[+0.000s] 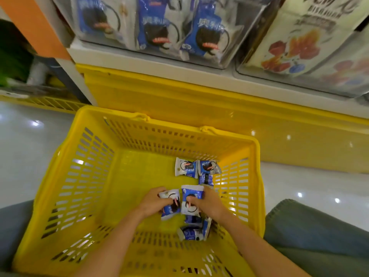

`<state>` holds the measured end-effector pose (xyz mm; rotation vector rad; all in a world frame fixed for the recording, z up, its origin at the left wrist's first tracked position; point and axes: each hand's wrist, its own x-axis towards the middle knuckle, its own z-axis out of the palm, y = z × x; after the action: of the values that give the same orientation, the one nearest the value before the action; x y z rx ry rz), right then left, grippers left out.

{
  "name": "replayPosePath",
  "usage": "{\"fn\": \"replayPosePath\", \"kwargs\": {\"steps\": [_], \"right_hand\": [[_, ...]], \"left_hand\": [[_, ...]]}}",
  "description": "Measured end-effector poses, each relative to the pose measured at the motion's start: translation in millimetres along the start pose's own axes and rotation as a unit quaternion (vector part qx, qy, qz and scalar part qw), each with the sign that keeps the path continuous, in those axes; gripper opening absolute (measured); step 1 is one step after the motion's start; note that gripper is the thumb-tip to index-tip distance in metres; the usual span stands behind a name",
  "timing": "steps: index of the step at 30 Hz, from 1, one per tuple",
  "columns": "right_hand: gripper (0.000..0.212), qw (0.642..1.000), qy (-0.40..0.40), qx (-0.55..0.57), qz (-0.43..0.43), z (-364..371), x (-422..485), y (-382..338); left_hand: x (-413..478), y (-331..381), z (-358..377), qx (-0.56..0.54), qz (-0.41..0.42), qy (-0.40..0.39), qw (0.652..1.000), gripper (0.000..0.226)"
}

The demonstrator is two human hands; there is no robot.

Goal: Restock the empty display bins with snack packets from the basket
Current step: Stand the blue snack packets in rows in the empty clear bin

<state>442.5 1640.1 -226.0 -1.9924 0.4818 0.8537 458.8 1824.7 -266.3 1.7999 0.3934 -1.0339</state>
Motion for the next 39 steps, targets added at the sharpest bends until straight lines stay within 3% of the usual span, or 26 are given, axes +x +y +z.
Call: {"fn": "replayPosePath", "kwargs": {"steps": [3,6,8,12,16,20,23,27,34,39], "right_hand": [[0.037,0.995,0.021,0.093,0.01,-7.0,-8.5,-17.2],[0.041,0.985,0.013,0.172,0.001,-11.8,-19.6,-34.8],[0.045,0.979,-0.004,0.205,-0.004,-12.7,-29.1,-46.5],[0.027,0.972,-0.054,0.227,-0.037,-14.5,-55.5,-73.4],[0.032,0.976,-0.021,0.208,-0.055,-23.5,-83.0,-98.8],[0.012,0.969,0.026,0.213,-0.125,-37.3,-106.2,-127.8],[0.032,0.972,0.052,0.136,-0.183,-53.6,-120.5,-159.0],[0.028,0.965,0.085,0.067,-0.24,-78.3,-138.2,-208.3],[0.028,0.909,0.177,0.024,-0.377,-115.2,-149.5,-304.7],[0.03,0.865,0.307,-0.023,-0.397,-134.9,-104.0,-374.6]], "left_hand": [[-17.2,15.3,0.0,-0.114,-0.002,0.042,0.993,0.02],[-35.2,27.4,2.0,-0.202,0.033,0.064,0.977,0.005],[-50.3,36.8,0.7,-0.247,0.049,0.063,0.966,0.009],[-80.1,57.3,-6.5,-0.238,0.119,0.013,0.964,0.024],[-104.7,79.5,-18.1,-0.21,0.181,0.008,0.961,0.029],[-124.3,104.2,-33.5,-0.224,0.216,0.033,0.95,0.019],[-143.0,124.6,-55.4,-0.214,0.24,0.046,0.946,0.028],[-172.6,151.7,-98.8,-0.18,0.282,0.085,0.938,0.031],[-214.8,184.7,-168.9,-0.139,0.375,0.14,0.906,0.028],[-214.7,198.3,-192.9,-0.185,0.39,0.187,0.883,0.032]]}}
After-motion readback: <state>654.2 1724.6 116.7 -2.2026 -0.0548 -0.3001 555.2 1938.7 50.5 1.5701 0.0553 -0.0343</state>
